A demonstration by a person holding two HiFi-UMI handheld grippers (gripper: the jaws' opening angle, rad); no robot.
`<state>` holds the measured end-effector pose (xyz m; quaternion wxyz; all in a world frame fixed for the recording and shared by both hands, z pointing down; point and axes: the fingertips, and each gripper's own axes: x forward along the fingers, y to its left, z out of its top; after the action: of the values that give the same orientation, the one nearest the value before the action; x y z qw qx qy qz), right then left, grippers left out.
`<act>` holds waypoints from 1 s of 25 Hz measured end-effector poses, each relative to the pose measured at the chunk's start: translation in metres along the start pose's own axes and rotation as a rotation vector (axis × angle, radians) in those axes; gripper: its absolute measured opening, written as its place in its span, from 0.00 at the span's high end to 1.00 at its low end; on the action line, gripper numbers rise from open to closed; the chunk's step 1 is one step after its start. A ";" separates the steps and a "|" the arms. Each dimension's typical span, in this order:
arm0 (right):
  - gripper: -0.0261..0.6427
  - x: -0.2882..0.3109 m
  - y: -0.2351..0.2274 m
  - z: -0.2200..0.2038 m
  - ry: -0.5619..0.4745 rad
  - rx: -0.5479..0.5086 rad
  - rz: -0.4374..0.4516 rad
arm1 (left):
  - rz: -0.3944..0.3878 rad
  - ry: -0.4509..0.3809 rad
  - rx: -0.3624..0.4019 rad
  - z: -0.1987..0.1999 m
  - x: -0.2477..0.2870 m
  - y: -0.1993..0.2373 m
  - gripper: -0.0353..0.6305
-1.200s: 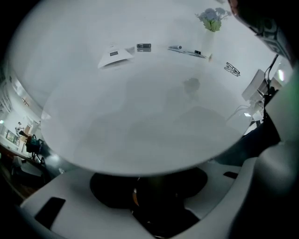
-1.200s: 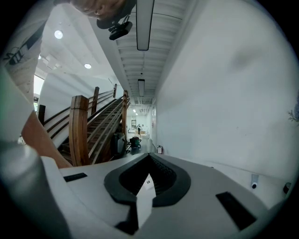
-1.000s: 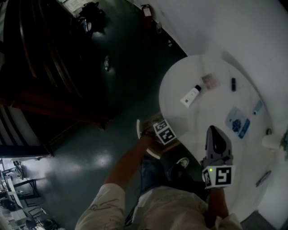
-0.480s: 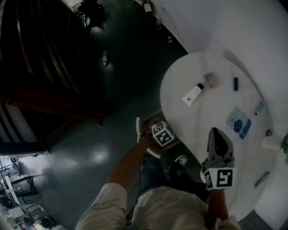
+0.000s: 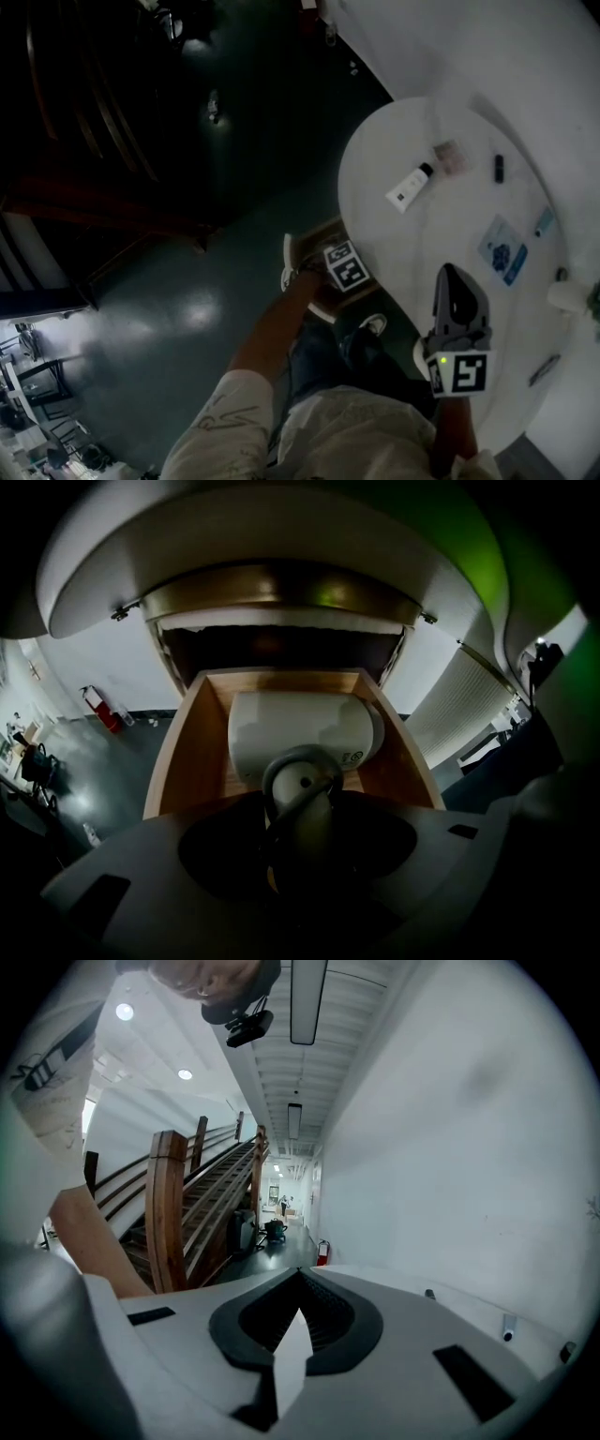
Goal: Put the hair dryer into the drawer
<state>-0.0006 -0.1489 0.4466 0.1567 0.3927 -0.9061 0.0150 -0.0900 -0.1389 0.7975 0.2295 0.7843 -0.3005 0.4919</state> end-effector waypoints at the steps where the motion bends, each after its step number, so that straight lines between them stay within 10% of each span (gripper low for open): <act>1: 0.96 0.001 0.002 -0.001 0.003 -0.009 0.002 | -0.003 -0.004 -0.001 0.001 0.000 0.001 0.60; 25: 0.95 -0.002 0.019 -0.009 0.030 -0.020 0.013 | 0.015 -0.018 -0.046 -0.005 0.010 0.004 0.60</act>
<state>-0.0109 -0.1330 0.4568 0.1741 0.3848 -0.9063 0.0129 -0.0927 -0.1409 0.8089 0.2414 0.7809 -0.3195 0.4794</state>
